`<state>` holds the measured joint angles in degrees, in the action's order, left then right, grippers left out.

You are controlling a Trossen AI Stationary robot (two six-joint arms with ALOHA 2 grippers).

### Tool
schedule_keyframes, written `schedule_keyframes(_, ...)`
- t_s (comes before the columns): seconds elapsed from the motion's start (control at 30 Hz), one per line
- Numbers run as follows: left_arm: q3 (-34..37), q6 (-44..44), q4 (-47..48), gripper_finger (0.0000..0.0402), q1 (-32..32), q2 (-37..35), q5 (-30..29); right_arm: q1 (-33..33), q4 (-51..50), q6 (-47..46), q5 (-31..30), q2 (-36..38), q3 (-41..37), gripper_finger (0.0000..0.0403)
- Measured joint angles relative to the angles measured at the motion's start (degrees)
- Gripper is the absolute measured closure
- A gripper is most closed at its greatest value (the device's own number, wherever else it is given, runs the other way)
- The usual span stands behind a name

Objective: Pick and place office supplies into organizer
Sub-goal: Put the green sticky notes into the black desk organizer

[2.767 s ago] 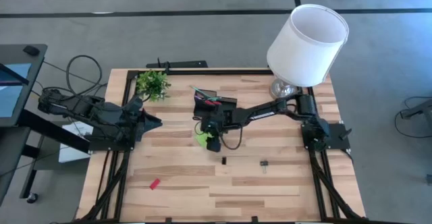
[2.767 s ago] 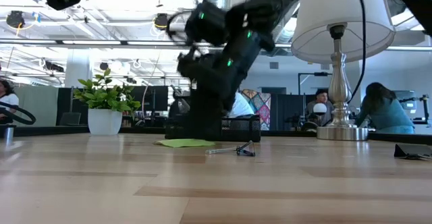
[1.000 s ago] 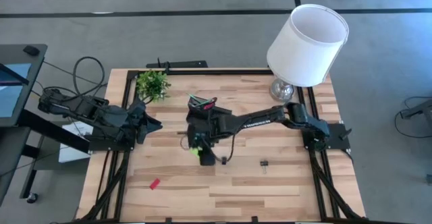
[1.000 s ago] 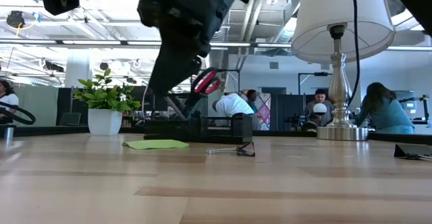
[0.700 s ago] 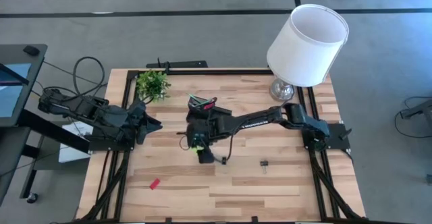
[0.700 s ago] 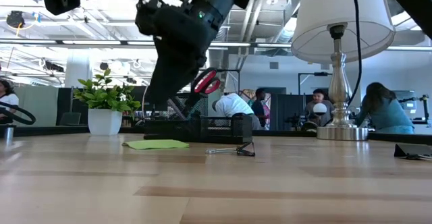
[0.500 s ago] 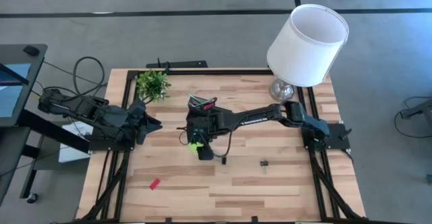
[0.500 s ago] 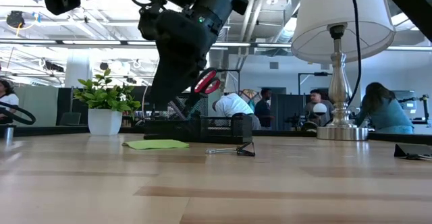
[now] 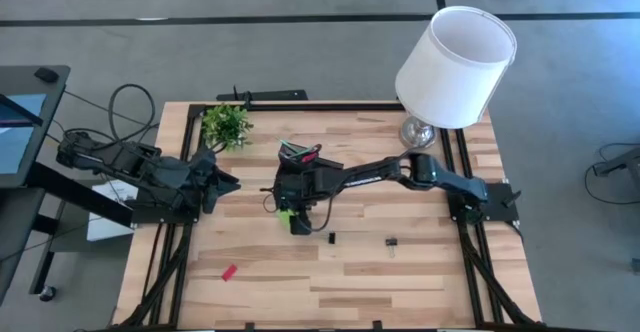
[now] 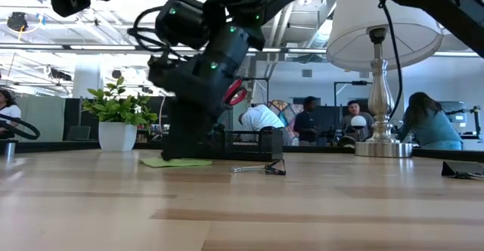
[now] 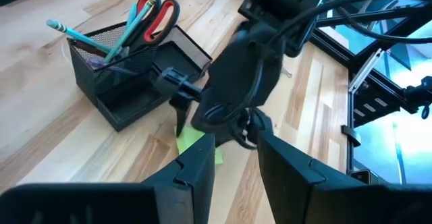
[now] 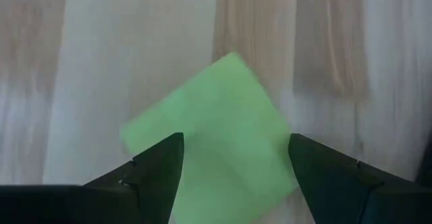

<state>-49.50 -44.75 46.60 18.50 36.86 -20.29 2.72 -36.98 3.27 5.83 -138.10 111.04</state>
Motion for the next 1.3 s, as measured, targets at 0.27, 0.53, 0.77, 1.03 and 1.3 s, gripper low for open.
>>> schedule_keyframes(0.27,0.0,0.0,0.3,0.0294,0.0,0.0,0.0,0.5,0.8,-0.6,-0.2,-3.7,0.8,0.0137)
schedule_keyframes(0.53,0.0,-0.1,0.5,0.0294,0.0,0.0,0.0,2.9,-1.6,-1.7,-0.9,-3.7,0.8,0.0201)
schedule_keyframes(0.77,0.0,-0.2,0.5,0.0294,0.0,0.0,0.0,3.7,-2.5,-14.0,0.3,-3.5,0.8,0.0366)
schedule_keyframes(1.03,0.0,-0.9,0.5,0.0294,0.0,0.0,0.3,1.9,-6.1,-32.1,-1.1,0.7,-0.1,0.0397)
schedule_keyframes(1.3,0.0,-1.0,0.5,0.0294,0.0,0.0,0.5,-0.5,-19.8,-41.7,-15.7,10.2,0.0,0.0399)
